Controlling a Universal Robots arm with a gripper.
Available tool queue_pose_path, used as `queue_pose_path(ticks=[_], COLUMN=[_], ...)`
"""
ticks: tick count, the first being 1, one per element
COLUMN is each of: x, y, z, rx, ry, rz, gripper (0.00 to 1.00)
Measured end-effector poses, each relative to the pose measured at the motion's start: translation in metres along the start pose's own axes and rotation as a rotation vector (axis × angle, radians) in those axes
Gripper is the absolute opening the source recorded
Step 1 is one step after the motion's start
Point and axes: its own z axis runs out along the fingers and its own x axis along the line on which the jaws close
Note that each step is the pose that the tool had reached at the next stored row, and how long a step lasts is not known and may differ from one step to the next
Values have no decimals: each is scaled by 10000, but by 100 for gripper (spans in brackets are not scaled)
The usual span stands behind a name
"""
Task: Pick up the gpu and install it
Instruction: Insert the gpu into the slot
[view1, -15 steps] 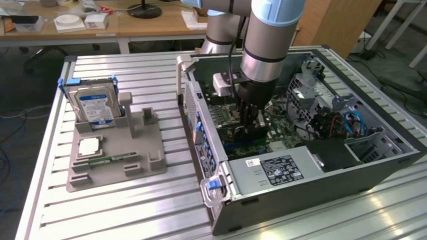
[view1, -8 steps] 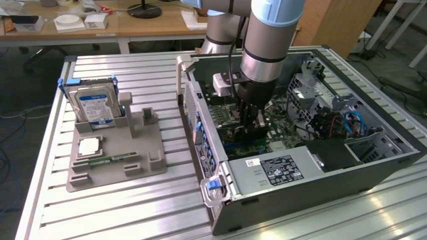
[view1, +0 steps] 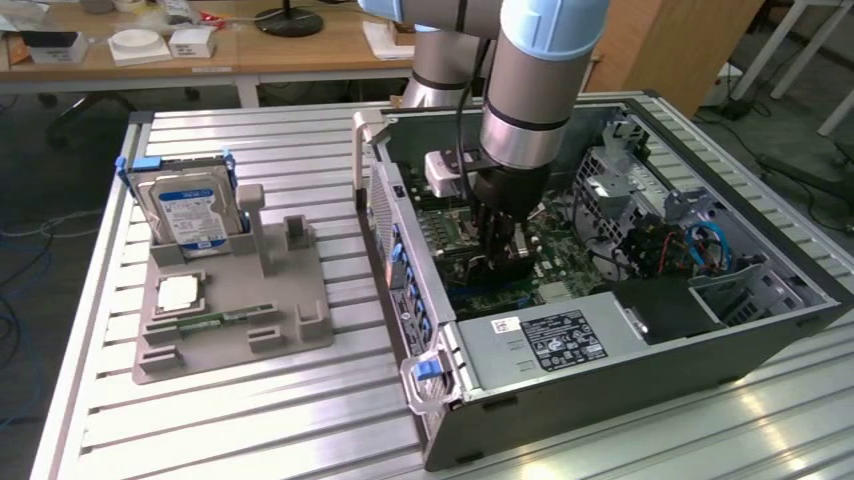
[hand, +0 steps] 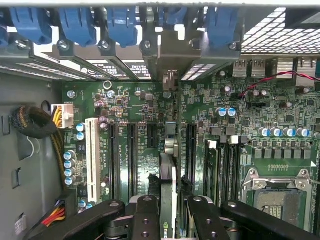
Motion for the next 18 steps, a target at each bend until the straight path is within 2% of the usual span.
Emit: queue_pose_path(ticks=[5,18], x=[-1,-2], y=[5,8], z=[68,73], rx=[4,2], ry=[-3,-7], rz=[-1,2], gripper=[26,26])
